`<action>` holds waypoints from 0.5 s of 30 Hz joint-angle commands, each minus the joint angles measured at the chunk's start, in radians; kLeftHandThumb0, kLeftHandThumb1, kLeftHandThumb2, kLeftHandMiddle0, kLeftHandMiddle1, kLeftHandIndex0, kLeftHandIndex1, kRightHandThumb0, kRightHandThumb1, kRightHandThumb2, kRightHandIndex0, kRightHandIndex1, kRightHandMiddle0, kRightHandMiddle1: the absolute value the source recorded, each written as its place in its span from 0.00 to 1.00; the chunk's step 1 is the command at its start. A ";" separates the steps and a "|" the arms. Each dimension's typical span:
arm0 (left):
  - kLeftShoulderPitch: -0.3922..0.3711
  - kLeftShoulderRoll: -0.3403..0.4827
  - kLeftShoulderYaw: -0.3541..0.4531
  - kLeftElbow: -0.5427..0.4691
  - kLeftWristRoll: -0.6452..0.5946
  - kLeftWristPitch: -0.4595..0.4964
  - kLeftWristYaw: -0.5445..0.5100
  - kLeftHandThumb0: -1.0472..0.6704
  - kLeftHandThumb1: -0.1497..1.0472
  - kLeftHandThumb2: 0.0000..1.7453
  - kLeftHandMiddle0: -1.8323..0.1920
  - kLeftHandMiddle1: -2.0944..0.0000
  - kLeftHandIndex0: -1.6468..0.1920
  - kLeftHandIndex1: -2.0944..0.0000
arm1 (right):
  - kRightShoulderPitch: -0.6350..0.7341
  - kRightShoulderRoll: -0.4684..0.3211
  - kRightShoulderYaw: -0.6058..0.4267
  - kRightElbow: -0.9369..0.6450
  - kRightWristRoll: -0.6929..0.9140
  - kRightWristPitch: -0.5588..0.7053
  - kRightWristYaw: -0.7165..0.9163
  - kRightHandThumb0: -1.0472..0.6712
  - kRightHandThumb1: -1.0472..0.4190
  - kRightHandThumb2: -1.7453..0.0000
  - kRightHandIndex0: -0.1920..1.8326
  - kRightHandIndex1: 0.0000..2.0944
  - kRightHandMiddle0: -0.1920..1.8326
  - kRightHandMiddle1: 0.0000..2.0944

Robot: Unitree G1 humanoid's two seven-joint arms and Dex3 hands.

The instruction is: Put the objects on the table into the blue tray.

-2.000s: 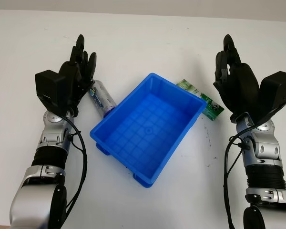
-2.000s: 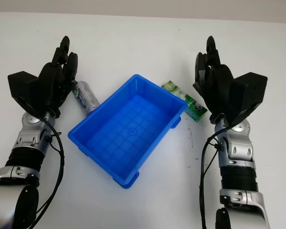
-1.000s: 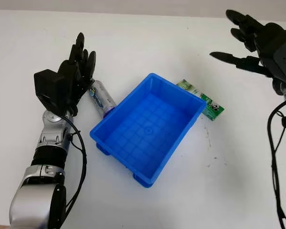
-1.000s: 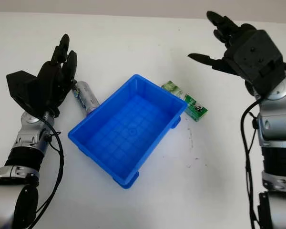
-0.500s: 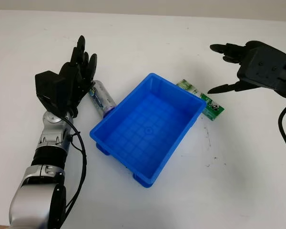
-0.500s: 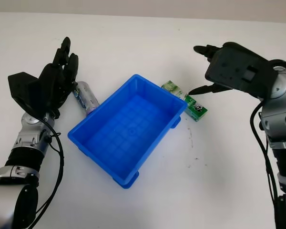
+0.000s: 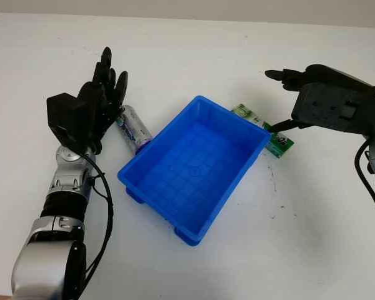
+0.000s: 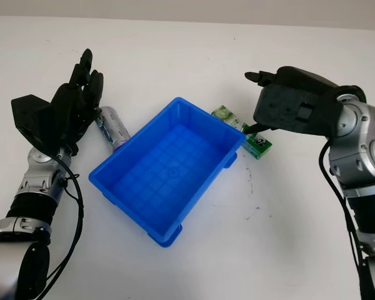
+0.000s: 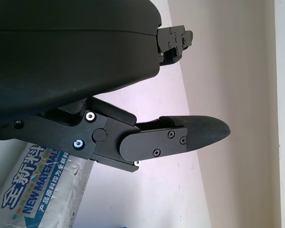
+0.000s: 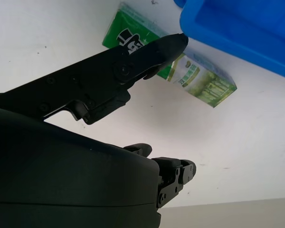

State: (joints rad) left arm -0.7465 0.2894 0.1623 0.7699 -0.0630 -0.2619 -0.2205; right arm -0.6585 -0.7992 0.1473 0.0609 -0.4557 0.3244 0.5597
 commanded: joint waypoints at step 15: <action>-0.010 0.019 0.003 0.006 0.001 -0.014 0.004 0.15 1.00 0.29 0.97 0.97 0.97 0.97 | 0.127 0.004 0.048 -0.057 -0.057 -0.091 0.047 0.23 0.11 0.97 0.17 0.04 0.18 0.02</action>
State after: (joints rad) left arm -0.7466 0.2905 0.1631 0.7716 -0.0634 -0.2645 -0.2177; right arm -0.5473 -0.7969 0.1915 0.0209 -0.5123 0.2325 0.5991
